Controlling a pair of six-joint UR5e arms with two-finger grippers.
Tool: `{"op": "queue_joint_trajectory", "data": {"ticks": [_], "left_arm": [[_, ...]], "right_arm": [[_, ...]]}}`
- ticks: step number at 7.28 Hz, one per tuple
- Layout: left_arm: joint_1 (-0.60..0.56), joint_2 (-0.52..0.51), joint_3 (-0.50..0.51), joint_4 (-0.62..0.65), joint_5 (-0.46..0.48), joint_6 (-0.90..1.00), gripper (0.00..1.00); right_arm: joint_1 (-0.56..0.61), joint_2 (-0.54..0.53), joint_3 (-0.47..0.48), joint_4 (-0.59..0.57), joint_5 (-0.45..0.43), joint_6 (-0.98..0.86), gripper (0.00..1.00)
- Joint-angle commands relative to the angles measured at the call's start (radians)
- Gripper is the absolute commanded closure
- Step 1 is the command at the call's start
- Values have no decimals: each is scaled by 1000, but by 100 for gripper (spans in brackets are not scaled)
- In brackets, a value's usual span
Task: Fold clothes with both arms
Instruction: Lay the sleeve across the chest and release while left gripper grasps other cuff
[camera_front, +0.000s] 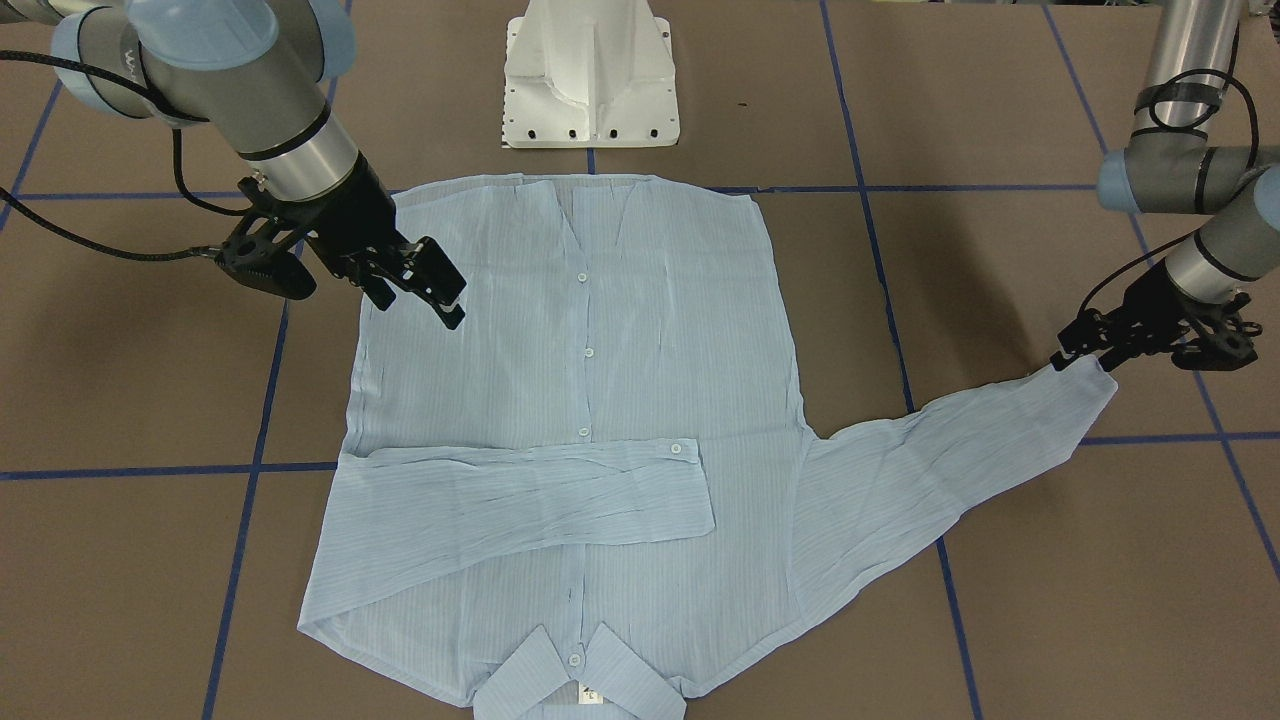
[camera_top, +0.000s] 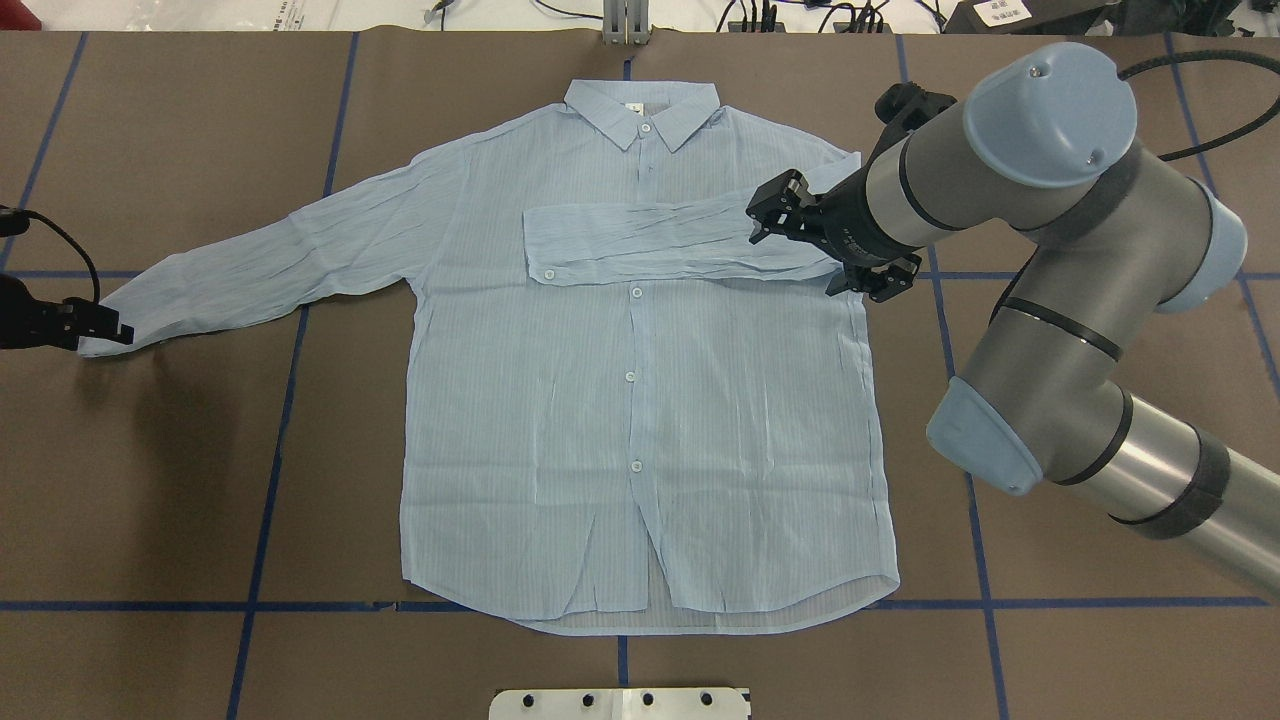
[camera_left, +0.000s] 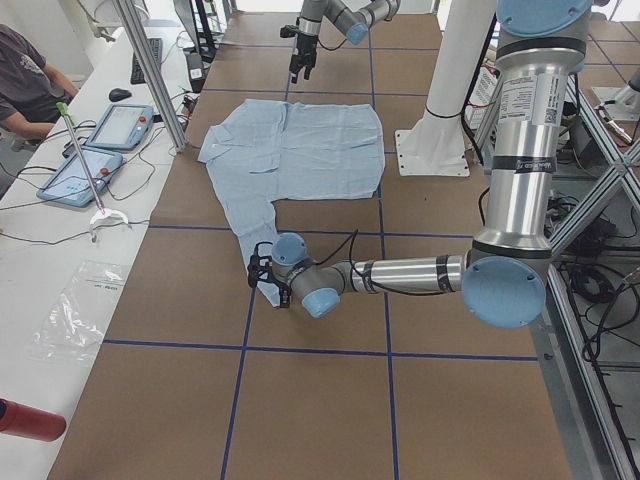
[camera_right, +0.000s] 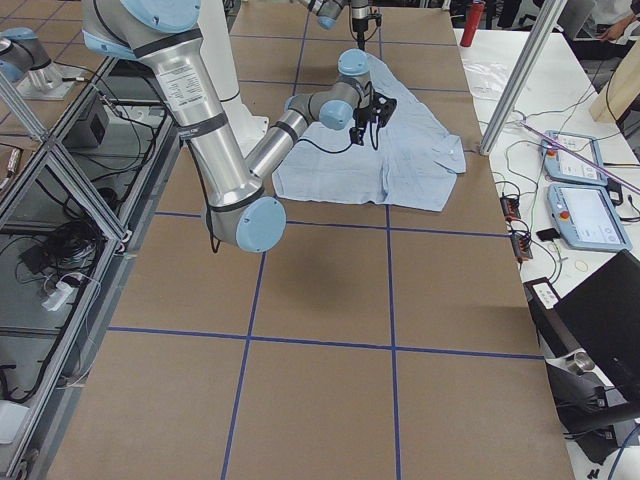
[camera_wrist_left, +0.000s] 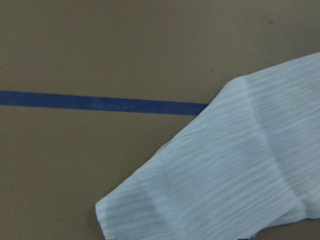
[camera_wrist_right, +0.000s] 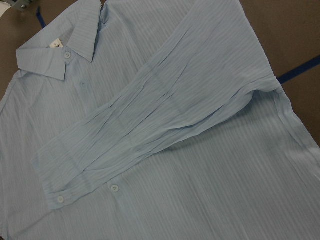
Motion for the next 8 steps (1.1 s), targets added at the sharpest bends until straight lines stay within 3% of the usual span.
{"op": "queue_joint_trajectory", "data": {"ticks": [1,2,3,4,8], "left_arm": [[1,5,4,-1,0,5,28],[3,7,2,-1,0,1,32],[1,11,-2,-2,0,-1,49],[-1,14,-7,-2,0,2,99],[-2,16,-59,1,-11,-10,100]], "right_arm": [[0,1,4,0,0,0,0],[-1,-1,4,0,0,0,0],[-3,1,4,0,-2,0,0],[-3,1,4,0,-2,2,0],[-3,1,11,-1,-3,8,0]]}}
